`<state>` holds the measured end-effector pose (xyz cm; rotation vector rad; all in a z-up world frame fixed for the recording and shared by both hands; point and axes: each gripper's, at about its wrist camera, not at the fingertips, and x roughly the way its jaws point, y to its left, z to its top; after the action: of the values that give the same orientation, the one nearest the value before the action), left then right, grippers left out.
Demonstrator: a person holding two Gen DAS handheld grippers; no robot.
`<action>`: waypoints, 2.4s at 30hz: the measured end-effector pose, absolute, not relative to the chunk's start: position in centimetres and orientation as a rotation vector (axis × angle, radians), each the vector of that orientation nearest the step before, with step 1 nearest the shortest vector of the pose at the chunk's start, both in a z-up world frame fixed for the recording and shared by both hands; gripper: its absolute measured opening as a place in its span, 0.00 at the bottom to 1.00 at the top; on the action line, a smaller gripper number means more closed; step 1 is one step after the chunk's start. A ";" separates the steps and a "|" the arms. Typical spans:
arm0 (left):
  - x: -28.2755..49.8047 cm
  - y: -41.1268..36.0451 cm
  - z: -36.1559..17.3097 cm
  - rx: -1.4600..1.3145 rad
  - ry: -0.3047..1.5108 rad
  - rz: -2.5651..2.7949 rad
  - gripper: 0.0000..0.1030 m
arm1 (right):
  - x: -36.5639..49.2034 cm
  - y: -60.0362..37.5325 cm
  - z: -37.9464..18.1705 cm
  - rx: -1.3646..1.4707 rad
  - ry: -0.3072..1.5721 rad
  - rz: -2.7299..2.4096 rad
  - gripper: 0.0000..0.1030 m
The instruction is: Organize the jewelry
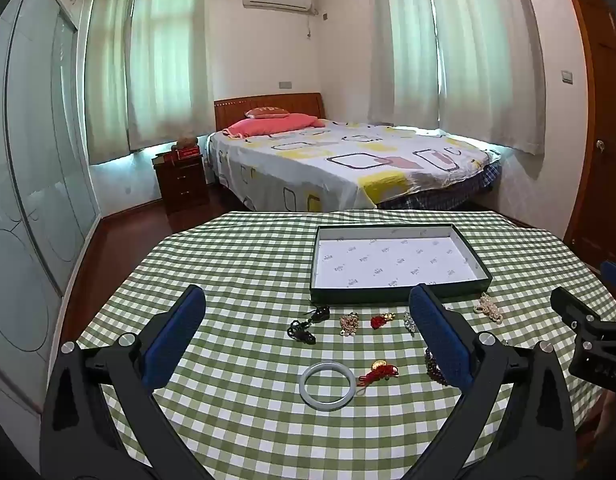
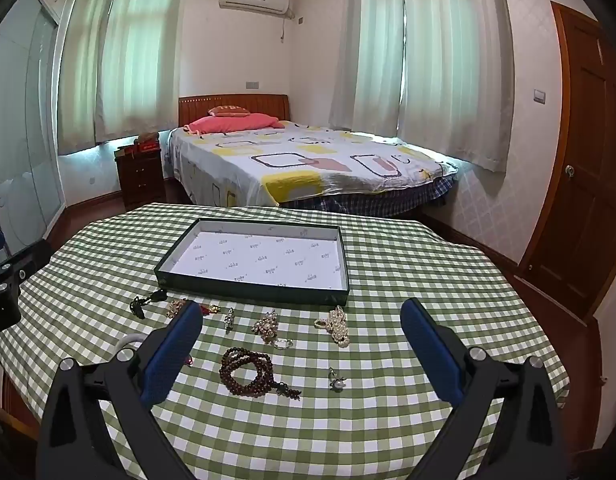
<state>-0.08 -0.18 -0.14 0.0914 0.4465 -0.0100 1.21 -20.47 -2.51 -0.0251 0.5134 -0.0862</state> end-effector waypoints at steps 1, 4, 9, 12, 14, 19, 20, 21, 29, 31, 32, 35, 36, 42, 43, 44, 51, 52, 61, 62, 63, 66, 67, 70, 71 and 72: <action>-0.1 -0.3 -0.2 0.093 0.448 -0.010 0.96 | 1.2 -20.5 -2.5 -0.023 0.514 -0.084 0.94; 0.2 0.1 -0.3 0.072 0.459 -0.015 0.96 | 1.2 -20.3 -2.7 -0.026 0.520 -0.083 0.94; -0.5 0.5 0.4 0.063 0.455 -0.019 0.96 | 1.2 -20.5 -2.3 -0.021 0.521 -0.082 0.94; -0.8 0.7 0.6 0.065 0.454 -0.019 0.96 | 1.2 -20.4 -1.9 -0.019 0.520 -0.083 0.94; -0.6 0.3 0.3 0.068 0.460 -0.018 0.96 | 1.0 -20.3 -2.3 -0.019 0.517 -0.085 0.94; -0.6 0.1 0.1 0.069 0.468 -0.015 0.96 | 0.9 -20.5 -2.2 -0.018 0.515 -0.087 0.94; -0.6 0.1 0.1 0.069 0.467 -0.014 0.96 | 0.9 -20.5 -2.2 -0.019 0.514 -0.088 0.94; -0.7 0.1 0.2 0.068 0.466 -0.013 0.96 | 0.9 -20.5 -2.2 -0.018 0.514 -0.087 0.94; -0.7 0.0 0.1 0.062 0.468 -0.016 0.96 | 0.9 -20.6 -1.9 -0.020 0.511 -0.089 0.94; -0.7 0.0 0.1 0.062 0.468 -0.017 0.96 | 0.9 -20.6 -1.9 -0.020 0.511 -0.090 0.94; -0.6 0.1 0.2 0.061 0.468 -0.015 0.96 | 0.9 -20.6 -1.9 -0.020 0.511 -0.090 0.94; -0.6 0.1 0.2 0.058 0.468 -0.014 0.96 | 0.9 -20.6 -2.0 -0.021 0.509 -0.090 0.94; -0.6 0.1 0.2 0.059 0.468 -0.014 0.96 | 0.9 -20.6 -2.0 -0.021 0.509 -0.091 0.94; -0.6 0.0 0.2 0.056 0.471 -0.015 0.96 | 0.8 -20.6 -2.0 -0.021 0.509 -0.091 0.94; -0.6 -0.1 0.2 0.056 0.471 -0.016 0.96 | 0.8 -20.5 -2.1 -0.021 0.508 -0.091 0.94; -0.6 -0.1 0.2 0.056 0.472 -0.016 0.96 | 0.9 -20.5 -2.1 -0.021 0.508 -0.090 0.94; -0.7 0.1 0.1 0.051 0.472 -0.016 0.96 | 0.8 -20.5 -2.0 -0.021 0.509 -0.091 0.94; -0.8 0.0 0.1 0.051 0.472 -0.017 0.96 | 0.8 -20.5 -2.0 -0.021 0.509 -0.091 0.94; -0.7 0.1 0.1 0.049 0.474 -0.015 0.96 | 0.8 -20.5 -1.9 -0.021 0.509 -0.091 0.94; -0.7 0.1 0.1 0.048 0.475 -0.015 0.96 | 0.8 -20.4 -1.9 -0.022 0.508 -0.092 0.94; -0.7 0.1 0.1 0.046 0.476 -0.014 0.96 | 0.8 -20.5 -1.9 -0.022 0.508 -0.091 0.94; -0.7 0.2 0.1 0.046 0.476 -0.014 0.96 | 0.8 -20.5 -1.8 -0.021 0.508 -0.091 0.94; -0.7 0.1 0.1 0.045 0.476 -0.013 0.96 | 0.8 -20.5 -1.8 -0.021 0.507 -0.091 0.94; -0.7 0.2 0.1 0.043 0.476 -0.014 0.96 | 0.8 -20.6 -1.6 -0.021 0.507 -0.091 0.94; -0.7 0.2 0.1 0.043 0.476 -0.014 0.96 | 0.8 -20.6 -1.6 -0.021 0.507 -0.091 0.94; -0.7 0.2 0.1 0.044 0.475 -0.014 0.96 | 0.8 -20.6 -1.6 -0.020 0.506 -0.091 0.94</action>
<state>-0.67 0.23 0.06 0.0440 0.4755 -0.0139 0.82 -20.62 -1.56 -0.0199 0.5062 -0.0906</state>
